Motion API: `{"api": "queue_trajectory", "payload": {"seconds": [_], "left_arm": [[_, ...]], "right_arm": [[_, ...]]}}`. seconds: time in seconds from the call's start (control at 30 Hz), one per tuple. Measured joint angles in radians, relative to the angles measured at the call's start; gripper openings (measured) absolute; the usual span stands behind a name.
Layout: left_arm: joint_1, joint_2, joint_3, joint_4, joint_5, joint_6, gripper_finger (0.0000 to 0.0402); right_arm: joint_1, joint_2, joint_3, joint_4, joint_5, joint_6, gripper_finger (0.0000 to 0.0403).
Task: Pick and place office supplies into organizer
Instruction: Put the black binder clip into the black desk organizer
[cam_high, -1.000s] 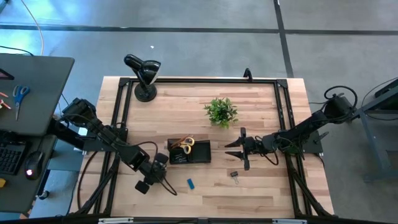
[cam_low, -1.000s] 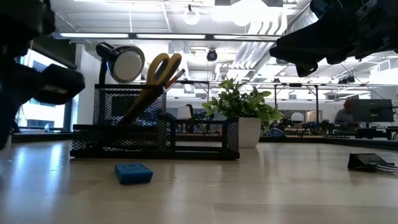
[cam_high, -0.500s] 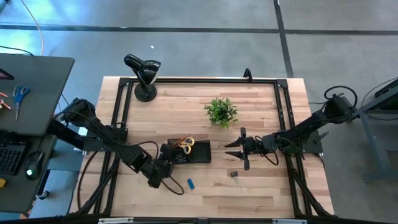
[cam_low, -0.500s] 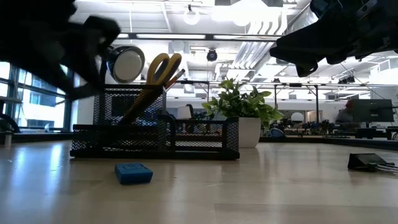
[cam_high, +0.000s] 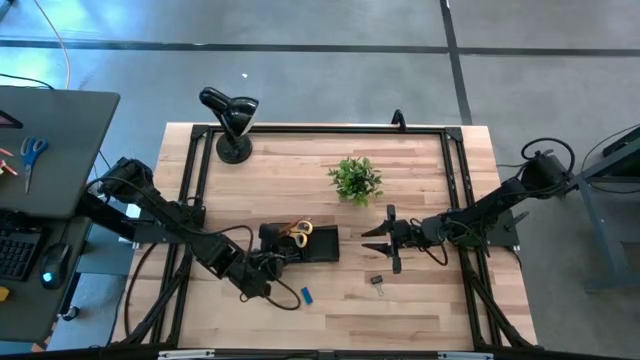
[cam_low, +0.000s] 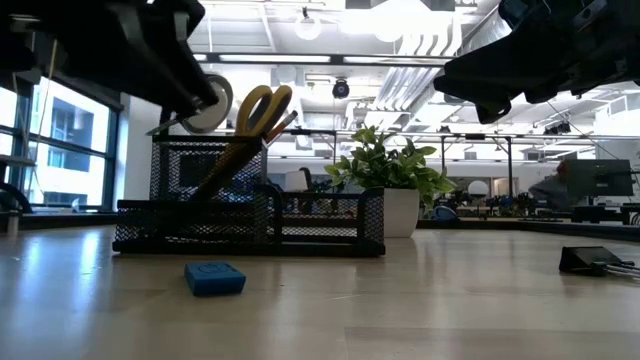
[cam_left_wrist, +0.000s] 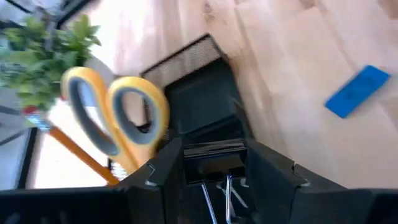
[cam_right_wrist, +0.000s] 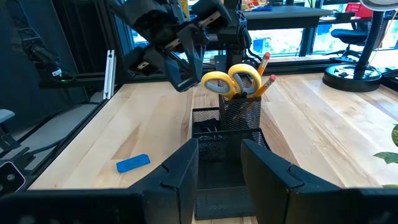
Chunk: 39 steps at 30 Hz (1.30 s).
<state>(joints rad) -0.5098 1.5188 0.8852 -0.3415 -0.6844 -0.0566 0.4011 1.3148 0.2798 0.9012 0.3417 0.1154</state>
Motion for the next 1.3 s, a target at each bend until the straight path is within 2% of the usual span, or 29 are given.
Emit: {"api": "queue_trajectory", "payload": {"seconds": [0.1, 0.5, 0.83, 1.3], "left_arm": [[0.004, 0.005, 0.000, 0.001, -0.047, 0.000, 0.0134], [0.034, 0.098, 0.000, 0.003, -0.034, -0.018, 0.0138], [0.032, 0.102, 0.000, 0.027, -0.030, -0.031, 0.0142], [0.032, 0.102, 0.000, 0.048, 0.014, -0.030, 0.0239]], "right_arm": [[0.000, 0.000, 0.000, 0.000, 0.000, 0.000, 0.0116], [0.000, 0.000, 0.000, 0.000, 0.000, 0.000, 0.0116], [0.000, 0.000, 0.000, -0.002, 0.000, 0.000, 0.0116], [0.000, 0.000, 0.000, -0.007, 0.000, 0.000, 0.0116]]}}
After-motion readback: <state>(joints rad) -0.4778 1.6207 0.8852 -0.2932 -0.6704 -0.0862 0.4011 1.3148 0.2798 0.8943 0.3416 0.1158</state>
